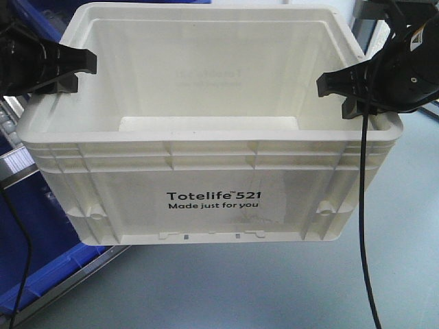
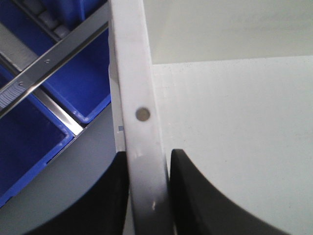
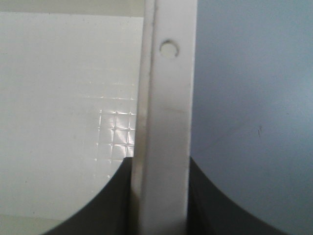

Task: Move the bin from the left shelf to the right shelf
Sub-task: 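Carry the tote with both grippers toward the blue-bin shelf ahead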

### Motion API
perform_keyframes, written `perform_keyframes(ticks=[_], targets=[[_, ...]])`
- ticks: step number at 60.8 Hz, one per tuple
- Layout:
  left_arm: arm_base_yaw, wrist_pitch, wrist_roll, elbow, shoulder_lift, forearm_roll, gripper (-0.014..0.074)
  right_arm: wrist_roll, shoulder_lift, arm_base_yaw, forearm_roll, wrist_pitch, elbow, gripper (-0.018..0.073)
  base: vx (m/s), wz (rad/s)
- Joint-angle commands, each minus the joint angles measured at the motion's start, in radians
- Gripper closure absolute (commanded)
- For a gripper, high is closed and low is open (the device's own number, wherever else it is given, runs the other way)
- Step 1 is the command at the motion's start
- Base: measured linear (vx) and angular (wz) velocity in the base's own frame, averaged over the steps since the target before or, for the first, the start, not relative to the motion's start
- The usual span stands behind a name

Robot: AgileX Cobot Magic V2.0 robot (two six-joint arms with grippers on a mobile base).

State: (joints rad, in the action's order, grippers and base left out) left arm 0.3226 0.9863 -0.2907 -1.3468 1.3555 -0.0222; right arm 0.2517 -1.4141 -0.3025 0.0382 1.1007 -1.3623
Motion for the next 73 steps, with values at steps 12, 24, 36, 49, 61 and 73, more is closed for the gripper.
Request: perform_keyframes(ticks=[12, 24, 36, 49, 61, 73], targets=[[0.000, -0.097, 0.034, -0.040, -0.044, -0.048, 0.0604, -0.016, 0.049, 0.005, 0.040, -0.093, -0.036, 0.0536, 0.11, 0.45], [0.000, -0.097, 0.034, -0.040, -0.044, -0.048, 0.0604, -0.016, 0.049, 0.005, 0.040, -0.093, -0.036, 0.0536, 0.10, 0.49], [0.000, -0.097, 0.034, -0.040, -0.044, -0.048, 0.0604, -0.016, 0.049, 0.005, 0.040, -0.093, -0.036, 0.0536, 0.08, 0.53], [0.000, -0.097, 0.034, -0.040, -0.044, -0.048, 0.0604, -0.016, 0.049, 0.005, 0.040, -0.093, -0.036, 0.0536, 0.08, 0.51], [0.000, -0.097, 0.034, -0.040, -0.044, -0.048, 0.0604, -0.016, 0.049, 0.005, 0.040, -0.093, -0.036, 0.0536, 0.08, 0.48], [0.000, -0.097, 0.034, -0.040, -0.044, -0.048, 0.0604, -0.016, 0.049, 0.005, 0.040, -0.094, -0.036, 0.0536, 0.06, 0.38]])
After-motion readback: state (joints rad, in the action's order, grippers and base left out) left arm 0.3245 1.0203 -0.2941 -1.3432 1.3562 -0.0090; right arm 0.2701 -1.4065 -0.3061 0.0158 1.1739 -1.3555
